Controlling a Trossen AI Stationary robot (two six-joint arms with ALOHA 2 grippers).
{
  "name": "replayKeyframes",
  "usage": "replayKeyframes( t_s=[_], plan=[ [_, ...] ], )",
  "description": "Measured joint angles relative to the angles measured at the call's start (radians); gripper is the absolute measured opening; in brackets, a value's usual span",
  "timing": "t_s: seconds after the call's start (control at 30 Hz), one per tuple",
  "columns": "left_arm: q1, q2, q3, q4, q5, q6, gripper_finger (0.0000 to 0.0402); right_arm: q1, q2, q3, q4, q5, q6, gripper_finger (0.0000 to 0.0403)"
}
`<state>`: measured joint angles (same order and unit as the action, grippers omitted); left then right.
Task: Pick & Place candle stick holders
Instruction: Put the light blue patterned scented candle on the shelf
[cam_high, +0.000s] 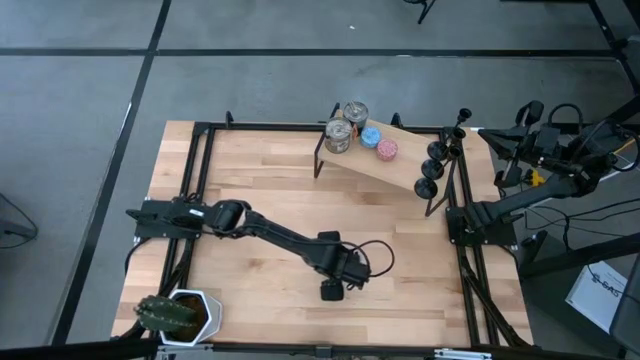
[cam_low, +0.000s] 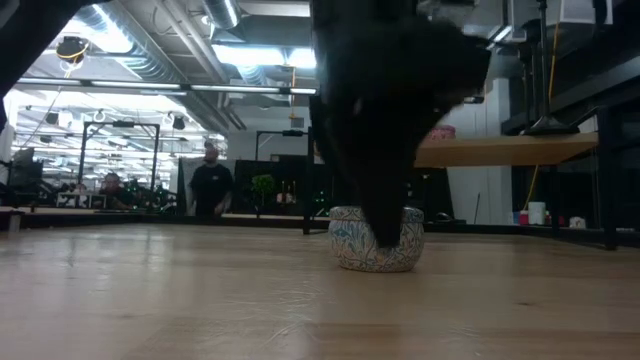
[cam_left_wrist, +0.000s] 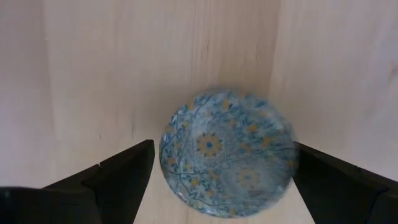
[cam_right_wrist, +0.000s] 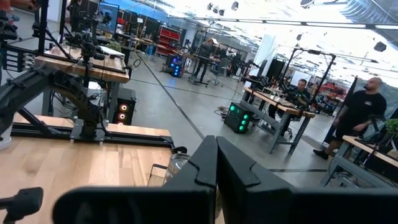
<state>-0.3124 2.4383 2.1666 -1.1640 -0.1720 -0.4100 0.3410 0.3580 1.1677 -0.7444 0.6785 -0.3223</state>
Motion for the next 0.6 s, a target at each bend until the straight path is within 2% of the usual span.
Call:
replayKeyframes(
  t_s=[0.33,0.6],
  plan=[
    [0.001,0.035,0.0,-0.007,0.003,0.013,0.0356,0.0,0.0,0.0,0.0,0.0,0.0,0.0005],
    [0.0,0.035,0.0,-0.005,-0.005,0.001,0.0304,0.0,0.0,0.0,0.0,0.0,0.0,0.0005]
  ],
)
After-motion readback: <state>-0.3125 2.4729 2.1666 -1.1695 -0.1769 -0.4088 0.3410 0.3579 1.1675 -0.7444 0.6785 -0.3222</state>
